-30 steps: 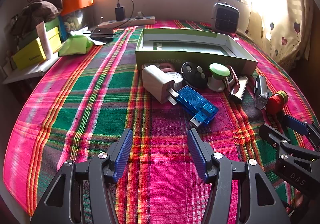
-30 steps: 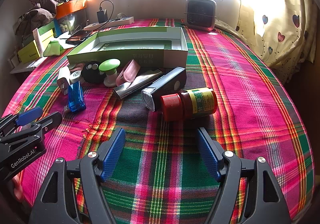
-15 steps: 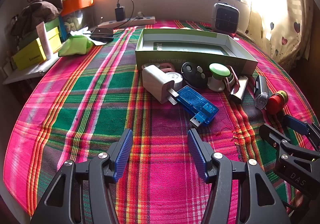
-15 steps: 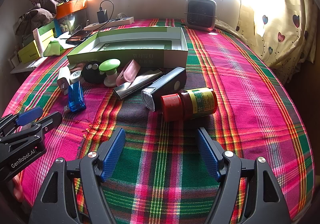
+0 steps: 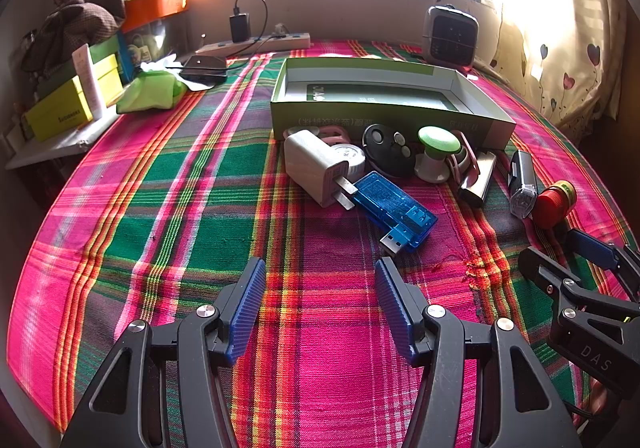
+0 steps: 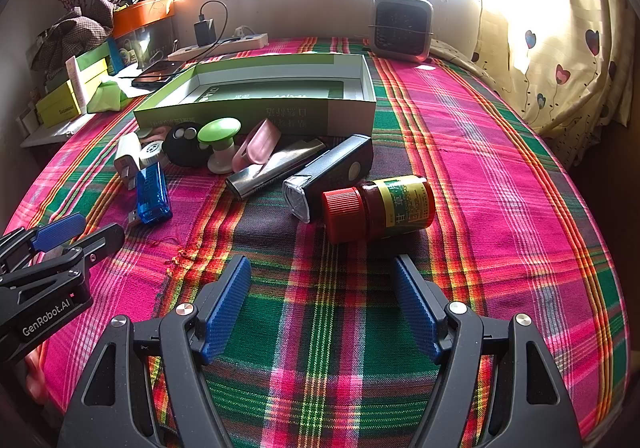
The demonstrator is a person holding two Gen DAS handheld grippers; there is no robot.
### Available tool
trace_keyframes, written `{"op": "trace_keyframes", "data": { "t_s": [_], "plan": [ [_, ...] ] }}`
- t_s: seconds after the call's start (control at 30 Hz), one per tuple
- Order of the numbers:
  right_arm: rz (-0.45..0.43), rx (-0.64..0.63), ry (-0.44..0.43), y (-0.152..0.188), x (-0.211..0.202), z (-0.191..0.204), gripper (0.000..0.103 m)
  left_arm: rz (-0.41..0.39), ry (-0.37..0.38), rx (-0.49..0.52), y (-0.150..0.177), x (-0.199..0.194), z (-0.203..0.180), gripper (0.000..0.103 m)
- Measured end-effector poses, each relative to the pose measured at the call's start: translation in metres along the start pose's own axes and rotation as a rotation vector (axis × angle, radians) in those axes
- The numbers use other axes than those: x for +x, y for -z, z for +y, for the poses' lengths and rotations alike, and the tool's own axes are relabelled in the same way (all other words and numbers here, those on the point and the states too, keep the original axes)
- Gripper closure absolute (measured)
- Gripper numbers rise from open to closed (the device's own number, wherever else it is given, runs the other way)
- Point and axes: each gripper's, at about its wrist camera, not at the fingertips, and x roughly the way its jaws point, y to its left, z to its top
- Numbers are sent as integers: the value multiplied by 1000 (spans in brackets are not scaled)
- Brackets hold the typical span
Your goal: Organize rigid objects
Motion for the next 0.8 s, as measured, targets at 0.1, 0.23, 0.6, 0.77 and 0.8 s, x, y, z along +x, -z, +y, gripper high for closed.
{"op": "trace_keyframes", "data": {
  "t_s": [0.1, 0.23, 0.6, 0.77, 0.8],
  "plan": [
    [0, 0, 0, 0, 0, 0, 30, 0, 0, 0, 0, 0, 0, 47],
    [0, 0, 0, 0, 0, 0, 30, 0, 0, 0, 0, 0, 0, 47],
    [2, -1, -6, 0, -1, -1, 30, 11, 10, 4, 0, 0, 0, 47],
    [9, -18, -38, -2, -1, -6, 30, 27, 37, 5, -3, 3, 6, 47],
    [9, -13, -48, -1, -1, -9, 30, 30, 43, 0, -4, 3, 8, 47]
  ]
}}
